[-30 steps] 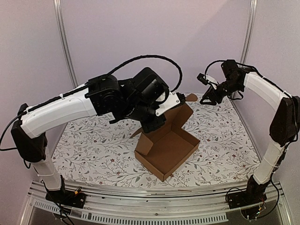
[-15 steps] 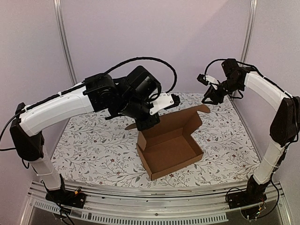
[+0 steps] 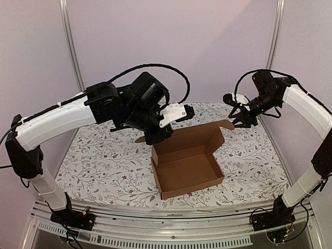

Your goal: Fold the paper box

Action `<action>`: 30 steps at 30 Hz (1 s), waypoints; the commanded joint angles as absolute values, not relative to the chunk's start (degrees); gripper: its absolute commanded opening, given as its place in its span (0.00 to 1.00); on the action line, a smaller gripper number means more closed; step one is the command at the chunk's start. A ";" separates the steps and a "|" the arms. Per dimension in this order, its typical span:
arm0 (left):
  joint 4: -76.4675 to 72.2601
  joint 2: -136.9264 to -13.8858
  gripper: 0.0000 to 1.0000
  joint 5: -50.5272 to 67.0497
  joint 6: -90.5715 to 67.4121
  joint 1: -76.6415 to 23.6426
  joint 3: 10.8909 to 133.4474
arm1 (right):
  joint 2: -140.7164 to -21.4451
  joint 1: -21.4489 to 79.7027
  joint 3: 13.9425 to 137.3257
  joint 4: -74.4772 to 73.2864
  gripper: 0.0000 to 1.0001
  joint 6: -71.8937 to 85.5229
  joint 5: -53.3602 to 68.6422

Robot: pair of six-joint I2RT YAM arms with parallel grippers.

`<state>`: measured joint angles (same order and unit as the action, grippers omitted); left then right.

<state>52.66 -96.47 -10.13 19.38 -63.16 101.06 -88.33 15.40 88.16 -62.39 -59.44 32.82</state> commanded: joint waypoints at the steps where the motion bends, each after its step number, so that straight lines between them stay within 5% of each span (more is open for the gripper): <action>1: 52.23 -95.76 0.00 -8.15 19.98 -62.49 99.28 | -86.56 16.27 86.77 -63.06 0.48 -61.98 34.79; 18: 51.51 -95.50 0.00 -9.44 18.36 -62.05 99.23 | -82.98 22.01 87.00 -71.16 0.54 -66.96 36.03; 30: 51.01 -95.40 0.00 -6.82 19.15 -62.05 98.03 | -82.79 23.45 85.22 -61.21 0.49 -57.40 37.93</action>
<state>50.54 -96.33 -8.16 19.29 -62.92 99.57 -83.61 23.00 85.80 -63.99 -60.42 37.26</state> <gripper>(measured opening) 0.024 0.483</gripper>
